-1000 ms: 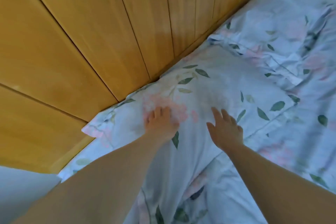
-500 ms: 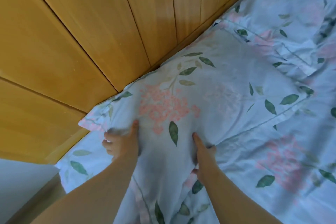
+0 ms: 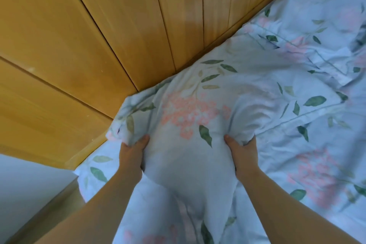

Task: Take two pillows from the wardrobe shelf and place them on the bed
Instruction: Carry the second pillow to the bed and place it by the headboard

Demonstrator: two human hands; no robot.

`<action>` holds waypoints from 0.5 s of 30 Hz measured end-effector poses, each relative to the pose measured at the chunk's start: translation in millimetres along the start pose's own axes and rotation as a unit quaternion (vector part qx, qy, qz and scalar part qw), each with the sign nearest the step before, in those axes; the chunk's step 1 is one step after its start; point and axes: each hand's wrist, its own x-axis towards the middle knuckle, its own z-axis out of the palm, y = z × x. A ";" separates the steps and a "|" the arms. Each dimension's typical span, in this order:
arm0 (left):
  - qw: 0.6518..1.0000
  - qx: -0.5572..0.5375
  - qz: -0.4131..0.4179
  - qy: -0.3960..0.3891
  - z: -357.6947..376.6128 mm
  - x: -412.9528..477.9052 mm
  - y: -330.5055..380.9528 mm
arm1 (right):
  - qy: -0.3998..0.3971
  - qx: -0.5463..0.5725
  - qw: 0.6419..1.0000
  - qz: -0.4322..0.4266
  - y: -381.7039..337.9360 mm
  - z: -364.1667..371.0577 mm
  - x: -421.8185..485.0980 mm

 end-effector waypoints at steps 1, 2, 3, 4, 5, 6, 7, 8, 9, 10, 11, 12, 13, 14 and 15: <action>0.999 0.041 -0.024 0.023 -3.7 -4.3 -12.1 | 0.004 -0.018 1.000 0.005 4.7 -4.7 -2.5; 0.993 0.093 -0.056 0.051 -6.1 -7.5 -21.3 | 0.012 -0.026 0.999 0.016 10.2 -10.5 -5.8; 0.983 0.142 -0.088 0.083 -7.9 -7.9 -26.3 | 0.026 -0.026 0.999 0.039 17.4 -16.4 -8.0; 0.972 0.175 -0.115 0.107 -8.9 -7.3 -26.9 | 0.042 -0.014 0.997 0.068 24.6 -22.4 -8.7; 0.965 0.192 -0.129 0.121 -8.8 -6.5 -26.0 | 0.064 -0.001 0.992 0.107 33.6 -29.0 -9.1; 0.962 0.203 -0.133 0.125 -8.7 -9.8 -23.7 | 0.086 0.007 0.985 0.149 42.3 -34.9 -13.0; 0.961 0.206 -0.135 0.123 -6.5 -10.1 -23.4 | 0.109 0.001 0.976 0.189 51.6 -38.6 -14.1; 0.963 0.203 -0.136 0.114 -3.8 -13.0 -23.6 | 0.124 -0.012 0.966 0.226 61.4 -40.8 -17.3; 0.967 0.190 -0.136 0.100 -0.7 -18.1 -27.4 | 0.125 -0.030 0.957 0.259 69.6 -41.9 -22.4; 0.972 0.173 -0.138 0.082 2.6 -25.1 -32.8 | 0.113 -0.051 0.949 0.291 75.5 -42.5 -29.8; 0.975 0.157 -0.142 0.069 4.8 -33.2 -40.1 | 0.092 -0.063 0.939 0.325 81.0 -42.2 -37.6; 0.977 0.143 -0.150 0.058 7.2 -41.9 -47.0 | 0.067 -0.056 0.931 0.354 83.2 -40.6 -45.1; 0.977 0.132 -0.156 0.053 7.9 -48.4 -56.3 | 0.041 -0.034 0.925 0.376 85.8 -39.8 -52.4; 0.978 0.121 -0.163 0.048 8.0 -54.5 -63.9 | 0.010 -0.003 0.919 0.395 85.2 -39.0 -59.9; 0.979 0.113 -0.166 0.047 7.9 -60.2 -73.1 | -0.016 0.026 0.912 0.408 85.1 -39.7 -67.7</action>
